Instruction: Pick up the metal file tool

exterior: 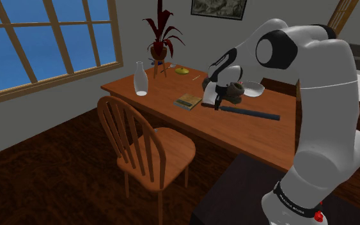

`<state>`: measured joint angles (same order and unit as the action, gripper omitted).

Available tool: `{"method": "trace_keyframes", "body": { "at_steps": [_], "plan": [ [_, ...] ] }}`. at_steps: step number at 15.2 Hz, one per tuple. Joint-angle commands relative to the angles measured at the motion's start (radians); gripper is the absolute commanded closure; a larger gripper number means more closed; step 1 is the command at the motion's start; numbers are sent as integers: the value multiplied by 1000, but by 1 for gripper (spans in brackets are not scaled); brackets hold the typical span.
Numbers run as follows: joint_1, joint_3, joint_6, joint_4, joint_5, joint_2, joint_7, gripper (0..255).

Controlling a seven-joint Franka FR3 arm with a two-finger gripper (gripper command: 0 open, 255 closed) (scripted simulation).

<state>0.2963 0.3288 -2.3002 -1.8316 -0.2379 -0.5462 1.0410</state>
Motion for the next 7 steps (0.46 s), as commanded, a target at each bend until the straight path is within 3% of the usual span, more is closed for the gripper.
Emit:
{"method": "trace_keyframes", "body": {
  "at_steps": [1,7],
  "plan": [
    [-1,6,18,4,7,17,-3,255],
    [-8,16,58,10,22,52,-13,255]
  ]
}}
